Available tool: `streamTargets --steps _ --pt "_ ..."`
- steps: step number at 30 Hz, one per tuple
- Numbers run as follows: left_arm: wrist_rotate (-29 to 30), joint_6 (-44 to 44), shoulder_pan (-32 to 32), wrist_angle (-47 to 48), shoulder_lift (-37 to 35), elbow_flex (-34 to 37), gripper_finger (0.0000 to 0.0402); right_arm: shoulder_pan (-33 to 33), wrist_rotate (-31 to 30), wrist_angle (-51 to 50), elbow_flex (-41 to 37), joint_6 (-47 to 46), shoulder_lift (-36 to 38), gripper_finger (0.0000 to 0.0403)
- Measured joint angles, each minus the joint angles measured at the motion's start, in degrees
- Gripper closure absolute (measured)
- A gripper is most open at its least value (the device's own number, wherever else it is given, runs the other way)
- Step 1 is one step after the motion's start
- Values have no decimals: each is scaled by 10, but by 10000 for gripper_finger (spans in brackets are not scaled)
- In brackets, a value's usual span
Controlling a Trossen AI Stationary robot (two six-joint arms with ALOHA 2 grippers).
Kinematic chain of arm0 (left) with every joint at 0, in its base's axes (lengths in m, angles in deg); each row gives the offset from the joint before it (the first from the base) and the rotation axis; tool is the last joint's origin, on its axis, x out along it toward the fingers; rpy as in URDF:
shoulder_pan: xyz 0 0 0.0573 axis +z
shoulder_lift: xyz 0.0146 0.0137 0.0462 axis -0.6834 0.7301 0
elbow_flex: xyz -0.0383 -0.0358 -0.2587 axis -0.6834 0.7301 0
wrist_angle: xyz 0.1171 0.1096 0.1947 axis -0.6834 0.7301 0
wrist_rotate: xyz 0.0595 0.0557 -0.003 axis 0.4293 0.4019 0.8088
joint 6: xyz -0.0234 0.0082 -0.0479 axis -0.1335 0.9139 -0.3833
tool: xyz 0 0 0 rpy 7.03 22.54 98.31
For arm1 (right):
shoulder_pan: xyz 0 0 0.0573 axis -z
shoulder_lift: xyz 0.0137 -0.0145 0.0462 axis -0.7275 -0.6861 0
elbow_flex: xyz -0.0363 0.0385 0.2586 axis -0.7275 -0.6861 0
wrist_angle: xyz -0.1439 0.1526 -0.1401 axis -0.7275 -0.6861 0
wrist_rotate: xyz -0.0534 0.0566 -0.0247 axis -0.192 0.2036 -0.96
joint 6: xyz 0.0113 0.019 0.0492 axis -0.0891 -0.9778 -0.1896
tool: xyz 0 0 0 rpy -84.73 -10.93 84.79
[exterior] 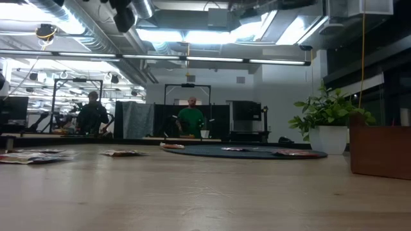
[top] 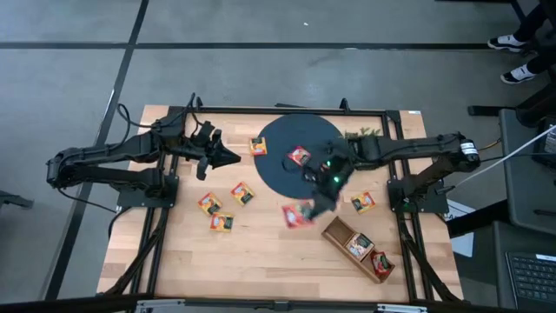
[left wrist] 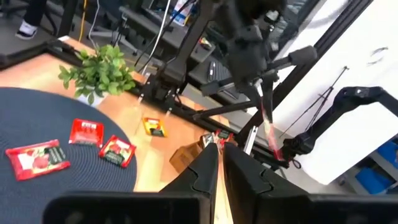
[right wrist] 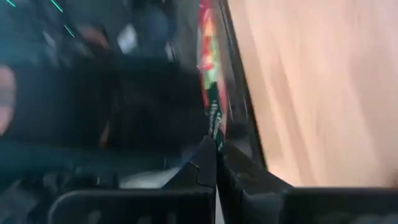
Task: Pick & Place Tea
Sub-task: Put the red tea bag into the right section of the wooden organizer
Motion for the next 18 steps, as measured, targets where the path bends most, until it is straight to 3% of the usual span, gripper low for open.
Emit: streamTargets --steps 8,18 --pt "1 -1 -7 7 10 -2 383 -119 52 -256 0 -37 11 402" --pt "2 -1 -40 8 47 -1 386 -237 19 -259 -1 -248 11 402"
